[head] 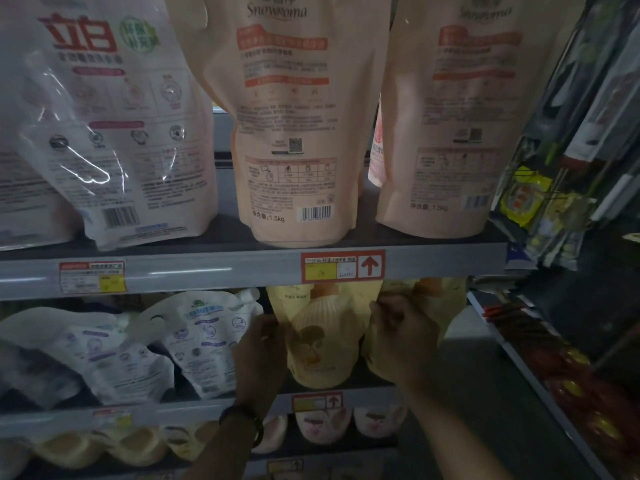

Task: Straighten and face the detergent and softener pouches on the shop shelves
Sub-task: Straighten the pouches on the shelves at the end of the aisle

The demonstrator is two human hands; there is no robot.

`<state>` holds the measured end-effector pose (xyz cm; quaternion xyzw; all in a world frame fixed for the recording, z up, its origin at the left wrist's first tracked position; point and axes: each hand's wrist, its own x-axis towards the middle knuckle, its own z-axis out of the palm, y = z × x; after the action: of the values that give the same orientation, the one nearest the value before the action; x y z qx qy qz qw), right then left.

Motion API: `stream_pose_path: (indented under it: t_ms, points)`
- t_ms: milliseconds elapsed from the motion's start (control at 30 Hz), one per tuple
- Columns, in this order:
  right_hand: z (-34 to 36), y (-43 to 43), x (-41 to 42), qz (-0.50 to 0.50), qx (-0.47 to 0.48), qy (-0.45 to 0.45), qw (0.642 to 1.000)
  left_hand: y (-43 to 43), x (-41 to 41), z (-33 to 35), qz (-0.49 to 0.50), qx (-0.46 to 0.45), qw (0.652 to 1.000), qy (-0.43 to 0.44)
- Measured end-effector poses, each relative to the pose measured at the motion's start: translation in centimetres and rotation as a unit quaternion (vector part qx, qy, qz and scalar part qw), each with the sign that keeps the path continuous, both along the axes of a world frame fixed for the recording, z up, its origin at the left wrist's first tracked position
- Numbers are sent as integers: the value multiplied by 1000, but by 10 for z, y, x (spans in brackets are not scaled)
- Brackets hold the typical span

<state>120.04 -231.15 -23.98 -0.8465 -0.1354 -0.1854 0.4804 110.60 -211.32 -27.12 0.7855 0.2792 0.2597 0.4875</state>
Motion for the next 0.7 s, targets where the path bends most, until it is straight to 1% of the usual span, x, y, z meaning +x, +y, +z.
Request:
stream_pose_path:
  t_ms: [133,200,300,367,467,567,700]
  points:
    - [3,-1,-5,3,28,11,1000,-10,-6,5,40,-22,998,-38]
    - [7,0,-9,2,42,14,999,-17,-8,11,36,-36,998,-46]
    - [16,0,-15,12,65,22,998,-24,-11,22,-6,-31,998,-47]
    - [23,0,-21,20,80,41,996,-27,-14,29,-42,-19,998,-44]
    - [32,1,-27,16,93,79,992,-29,-14,32,-93,-29,995,-20]
    - [35,2,-31,8,94,113,989,-29,-12,32,-118,-25,993,17]
    - [35,1,-40,19,106,167,980,-36,-16,42,-150,-26,988,12]
